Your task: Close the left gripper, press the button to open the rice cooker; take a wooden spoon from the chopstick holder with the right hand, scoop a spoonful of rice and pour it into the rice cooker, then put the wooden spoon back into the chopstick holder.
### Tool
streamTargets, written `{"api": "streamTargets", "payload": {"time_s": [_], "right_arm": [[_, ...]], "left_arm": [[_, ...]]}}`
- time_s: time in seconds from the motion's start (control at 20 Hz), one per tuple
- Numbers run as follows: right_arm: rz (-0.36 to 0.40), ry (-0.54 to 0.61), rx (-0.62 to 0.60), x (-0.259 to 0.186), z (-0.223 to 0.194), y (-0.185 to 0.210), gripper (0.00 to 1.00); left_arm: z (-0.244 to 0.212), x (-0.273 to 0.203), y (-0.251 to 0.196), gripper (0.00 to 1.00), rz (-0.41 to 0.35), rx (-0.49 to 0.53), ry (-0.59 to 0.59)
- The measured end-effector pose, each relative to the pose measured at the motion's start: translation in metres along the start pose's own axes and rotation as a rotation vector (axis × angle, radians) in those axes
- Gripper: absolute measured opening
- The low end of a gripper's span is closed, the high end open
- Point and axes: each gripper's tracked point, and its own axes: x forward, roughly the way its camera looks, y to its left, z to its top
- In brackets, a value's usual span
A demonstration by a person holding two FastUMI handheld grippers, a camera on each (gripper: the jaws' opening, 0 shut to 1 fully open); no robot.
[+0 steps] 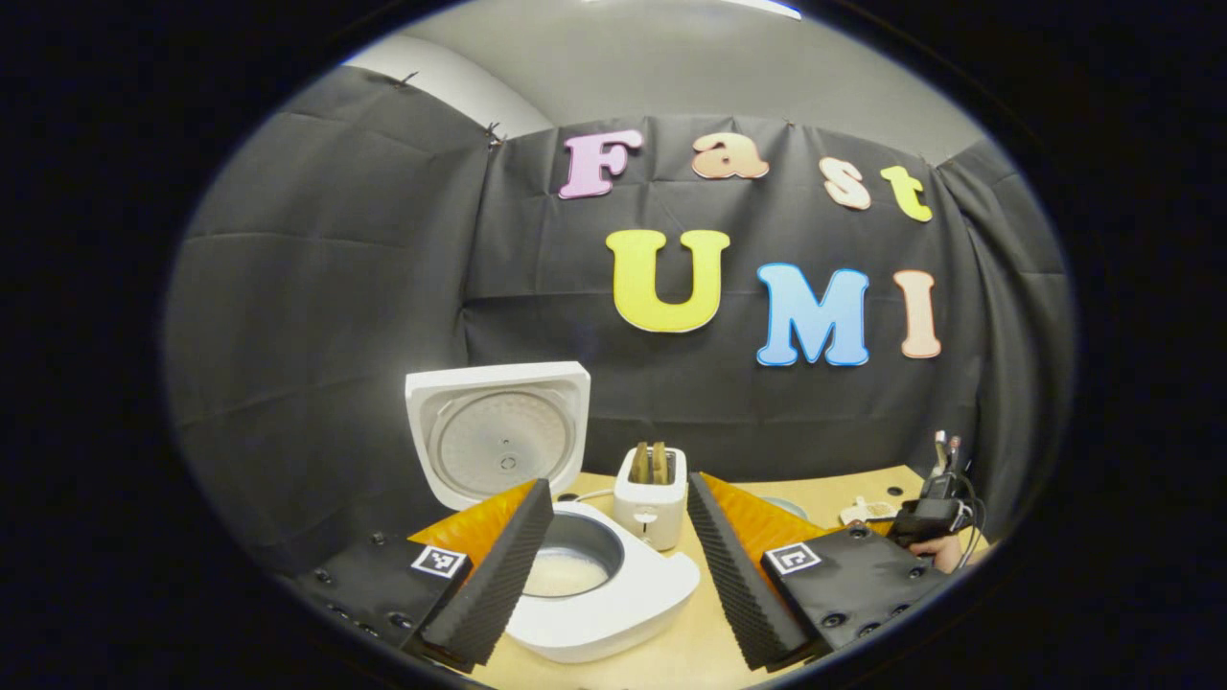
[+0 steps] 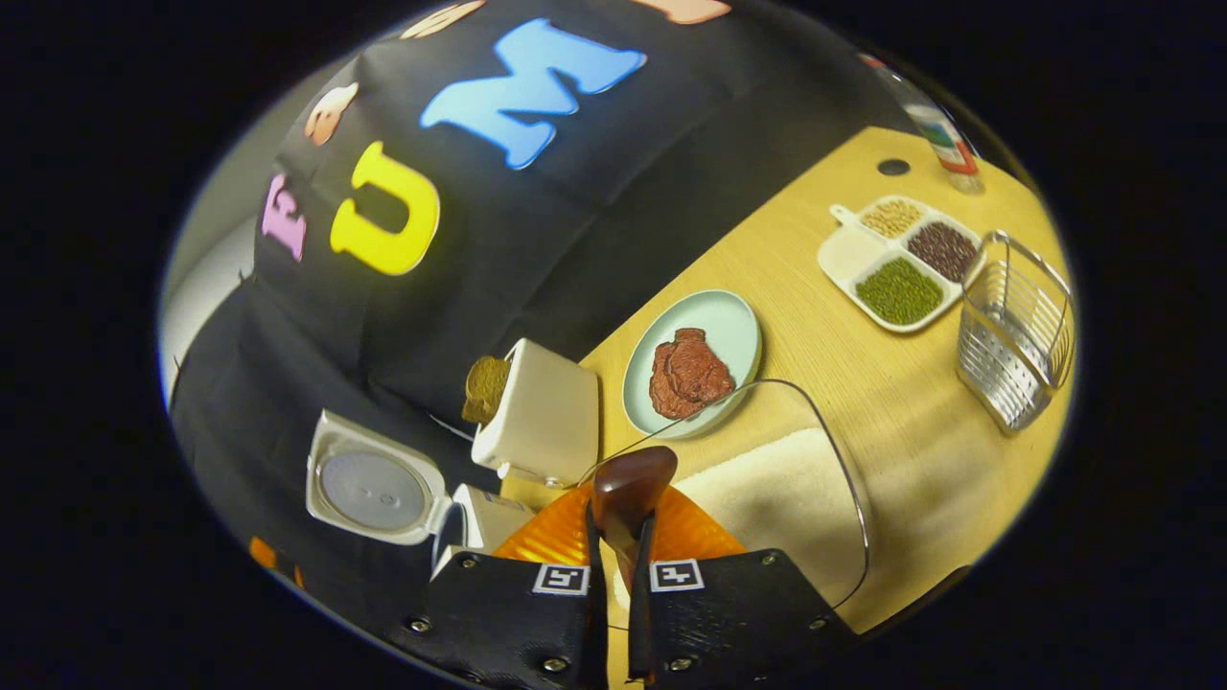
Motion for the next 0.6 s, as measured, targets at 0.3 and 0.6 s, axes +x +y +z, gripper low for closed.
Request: {"api": "streamTargets", "payload": {"time_s": [0.3,0.6], "right_arm": [[0.094,-0.078,0.157,-0.032,0.042,0.008,0.08],[0.229,-0.113,0.315,-0.052,0.063,0.047,0.09]], "left_arm": [[0.008,0.004,-0.008,0.98,-0.02,-0.005,-0.013],[0.008,0.003,-0.011,0.99,-0.034,-0.002,-0.023]]}}
